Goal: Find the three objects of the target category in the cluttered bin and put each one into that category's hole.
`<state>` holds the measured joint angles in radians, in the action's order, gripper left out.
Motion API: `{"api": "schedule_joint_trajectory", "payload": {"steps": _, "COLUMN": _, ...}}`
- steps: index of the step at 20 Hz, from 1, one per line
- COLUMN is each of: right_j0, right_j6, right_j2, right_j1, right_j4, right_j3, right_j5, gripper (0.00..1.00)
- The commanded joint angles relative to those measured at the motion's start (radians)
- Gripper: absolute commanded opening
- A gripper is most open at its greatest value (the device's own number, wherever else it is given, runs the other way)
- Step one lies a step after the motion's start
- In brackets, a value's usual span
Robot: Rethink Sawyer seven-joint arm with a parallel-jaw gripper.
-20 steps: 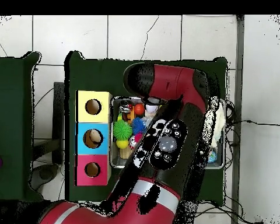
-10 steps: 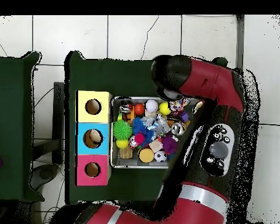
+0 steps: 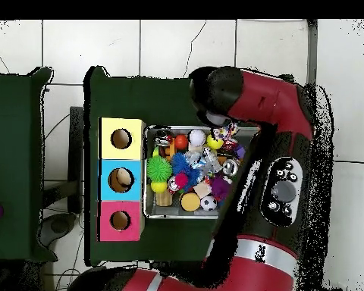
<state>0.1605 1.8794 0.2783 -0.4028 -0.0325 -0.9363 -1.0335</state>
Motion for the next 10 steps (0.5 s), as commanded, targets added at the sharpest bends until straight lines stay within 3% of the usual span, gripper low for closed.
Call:
{"api": "schedule_joint_trajectory", "payload": {"steps": 1, "right_j0": -0.071, "right_j6": -0.156, "right_j2": -0.110, "right_j1": 0.032, "right_j4": 0.068, "right_j3": 0.075, "right_j5": -0.251, "gripper": 0.00}}
{"api": "schedule_joint_trajectory", "payload": {"steps": 10, "right_j0": -0.141, "right_j6": -0.061, "right_j2": -0.084, "right_j1": 0.057, "right_j4": 0.099, "right_j3": 0.192, "right_j5": -0.367, "gripper": 0.00}}
